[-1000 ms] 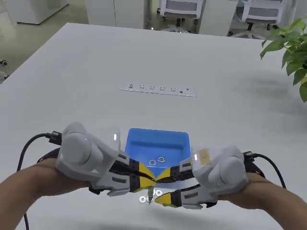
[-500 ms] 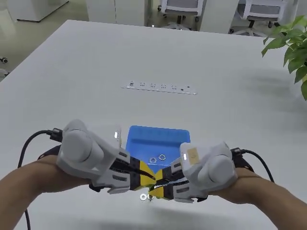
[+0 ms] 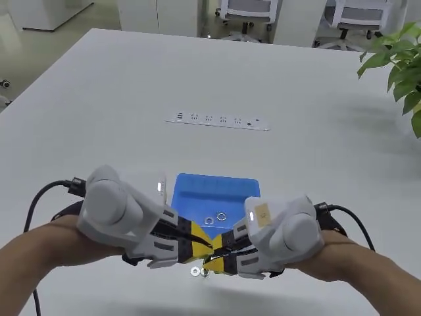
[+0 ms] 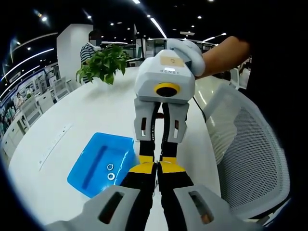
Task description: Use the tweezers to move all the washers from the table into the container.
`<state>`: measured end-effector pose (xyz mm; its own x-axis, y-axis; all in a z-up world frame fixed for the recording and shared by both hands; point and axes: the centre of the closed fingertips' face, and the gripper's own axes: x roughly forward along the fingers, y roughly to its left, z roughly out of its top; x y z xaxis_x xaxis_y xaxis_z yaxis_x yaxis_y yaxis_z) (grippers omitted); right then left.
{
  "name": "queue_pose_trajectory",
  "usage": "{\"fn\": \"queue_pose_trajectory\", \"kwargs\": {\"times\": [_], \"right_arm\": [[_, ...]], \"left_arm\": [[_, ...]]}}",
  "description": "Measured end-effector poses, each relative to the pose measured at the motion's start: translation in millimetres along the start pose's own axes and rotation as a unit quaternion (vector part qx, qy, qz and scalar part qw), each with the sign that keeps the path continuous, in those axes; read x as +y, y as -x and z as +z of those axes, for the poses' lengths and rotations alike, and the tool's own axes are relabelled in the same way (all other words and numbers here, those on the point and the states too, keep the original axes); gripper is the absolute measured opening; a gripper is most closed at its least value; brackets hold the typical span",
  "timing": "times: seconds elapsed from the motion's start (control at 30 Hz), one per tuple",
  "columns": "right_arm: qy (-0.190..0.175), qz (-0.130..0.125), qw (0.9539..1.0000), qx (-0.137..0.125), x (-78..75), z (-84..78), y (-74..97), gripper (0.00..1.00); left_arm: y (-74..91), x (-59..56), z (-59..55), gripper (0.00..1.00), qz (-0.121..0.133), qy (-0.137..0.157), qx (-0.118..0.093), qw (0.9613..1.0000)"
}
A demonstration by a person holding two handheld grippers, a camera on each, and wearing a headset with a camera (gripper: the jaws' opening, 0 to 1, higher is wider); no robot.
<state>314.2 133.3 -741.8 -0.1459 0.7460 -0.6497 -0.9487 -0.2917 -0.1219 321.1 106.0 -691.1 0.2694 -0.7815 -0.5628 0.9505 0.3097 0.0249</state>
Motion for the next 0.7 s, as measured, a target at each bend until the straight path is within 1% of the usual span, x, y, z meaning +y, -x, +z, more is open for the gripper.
{"fn": "queue_pose_trajectory", "kwargs": {"times": [0.07, 0.17, 0.3, 0.37, 0.4, 0.43, 0.5, 0.57, 0.6, 0.63, 0.7], "right_arm": [[0.002, 0.0, 1.0, 0.002, 0.1, -0.1, 0.4, 0.07], [0.001, -0.001, 1.0, 0.0, -0.4, 1.1, 1.6, 0.07], [0.0, -0.002, 1.0, -0.001, -1.9, 2.7, 3.9, 0.08], [0.001, -0.002, 1.0, 0.0, -2.1, 3.3, 4.7, 0.08], [0.002, -0.001, 1.0, -0.001, -2.4, 4.4, 5.6, 0.08], [0.002, -0.002, 1.0, -0.002, -3.0, 5.9, 6.6, 0.08], [0.004, -0.001, 1.0, -0.003, -3.1, 8.9, 8.4, 0.08], [0.004, -0.001, 1.0, -0.005, -4.1, 11.5, 10.3, 0.08], [0.004, -0.001, 1.0, -0.006, -4.4, 13.1, 11.3, 0.08], [0.004, -0.001, 1.0, -0.007, -5.0, 15.2, 12.6, 0.08], [0.005, 0.0, 1.0, -0.008, -5.5, 18.0, 14.6, 0.08]], "left_arm": [[0.6, 0.0, -0.5, 0.07, 0.002, 0.0, 0.001, 1.0], [2.3, 0.6, 1.1, 0.12, 0.005, 0.004, -0.007, 1.0], [6.2, 1.2, 3.2, 0.15, 0.007, 0.009, -0.014, 0.9998], [7.3, 1.9, 3.2, 0.2, 0.009, 0.012, -0.017, 0.9997], [8.6, 2.8, 4.1, 0.21, 0.015, 0.009, -0.022, 0.9996], [9.9, 3.3, 4.2, 0.23, 0.018, 0.013, -0.026, 0.9994], [12.1, 4.7, 3.6, 0.26, 0.024, 0.021, -0.032, 0.999], [14.0, 5.3, 1.6, 0.29, 0.029, 0.024, -0.035, 0.9987], [14.8, 5.6, 0.5, 0.3, 0.031, 0.027, -0.035, 0.9985], [15.6, 5.8, -1.6, 0.33, 0.034, 0.034, -0.033, 0.9983], [16.9, 6.3, -3.6, 0.38, 0.04, 0.038, -0.035, 0.9979]]}}
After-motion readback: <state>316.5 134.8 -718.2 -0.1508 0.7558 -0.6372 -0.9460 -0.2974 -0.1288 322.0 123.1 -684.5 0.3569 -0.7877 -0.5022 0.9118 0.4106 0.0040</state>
